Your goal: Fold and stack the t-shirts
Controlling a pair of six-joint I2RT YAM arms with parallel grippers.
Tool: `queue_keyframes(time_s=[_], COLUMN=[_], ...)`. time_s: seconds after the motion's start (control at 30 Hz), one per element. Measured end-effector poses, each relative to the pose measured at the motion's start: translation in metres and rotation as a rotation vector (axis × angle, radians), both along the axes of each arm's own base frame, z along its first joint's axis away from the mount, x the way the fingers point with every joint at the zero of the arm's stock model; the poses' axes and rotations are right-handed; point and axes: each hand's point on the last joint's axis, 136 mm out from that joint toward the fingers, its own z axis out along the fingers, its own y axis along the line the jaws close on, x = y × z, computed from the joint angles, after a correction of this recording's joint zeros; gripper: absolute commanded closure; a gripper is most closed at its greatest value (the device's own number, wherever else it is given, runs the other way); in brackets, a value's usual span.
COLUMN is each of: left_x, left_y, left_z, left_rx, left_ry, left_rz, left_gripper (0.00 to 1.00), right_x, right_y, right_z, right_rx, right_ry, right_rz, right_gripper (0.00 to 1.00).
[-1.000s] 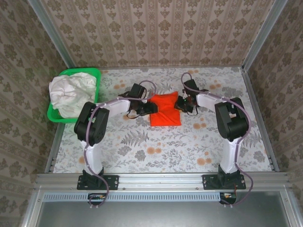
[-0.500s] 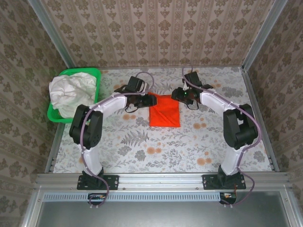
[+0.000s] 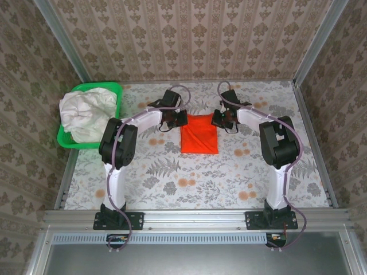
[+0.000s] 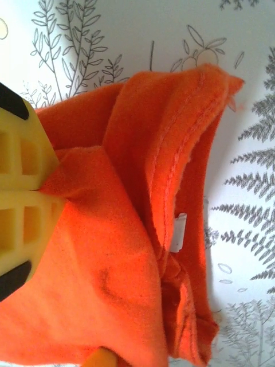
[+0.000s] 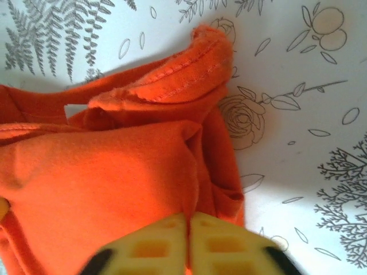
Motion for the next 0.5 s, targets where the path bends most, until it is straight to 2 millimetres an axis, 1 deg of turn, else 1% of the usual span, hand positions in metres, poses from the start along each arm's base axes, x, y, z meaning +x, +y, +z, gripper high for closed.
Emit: queue_keyframes(time_s=[0.1, 0.17, 0.27, 0.33, 0.4, 0.43, 0.5], left_x=[-0.001, -0.004, -0.010, -0.013, -0.013, -0.011, -0.007], left_y=[0.002, 0.005, 0.009, 0.012, 0.014, 0.015, 0.017], left_z=[0.004, 0.014, 0.037, 0.057, 0.071, 0.076, 0.077], left_rx=[0.006, 0.005, -0.005, -0.012, -0.017, -0.018, -0.015], left_ry=[-0.005, -0.020, -0.057, -0.098, -0.135, -0.151, -0.169], left_rz=[0.005, 0.008, 0.013, 0.020, 0.030, 0.035, 0.045], left_gripper=[1.00, 1.00, 1.00, 1.00, 1.00, 1.00, 1.00], right_x=[-0.001, -0.003, -0.005, -0.006, -0.005, -0.004, -0.001], right_y=[0.000, 0.000, 0.002, 0.004, 0.005, 0.006, 0.006], right_z=[0.006, 0.016, 0.042, 0.060, 0.072, 0.075, 0.074], right_rx=[-0.009, -0.013, -0.018, -0.022, -0.025, -0.030, -0.042], right_ry=[-0.019, -0.042, -0.101, -0.147, -0.182, -0.193, -0.199], right_rz=[0.014, 0.026, 0.045, 0.054, 0.057, 0.059, 0.061], right_gripper=[1.00, 1.00, 1.00, 1.00, 1.00, 1.00, 1.00])
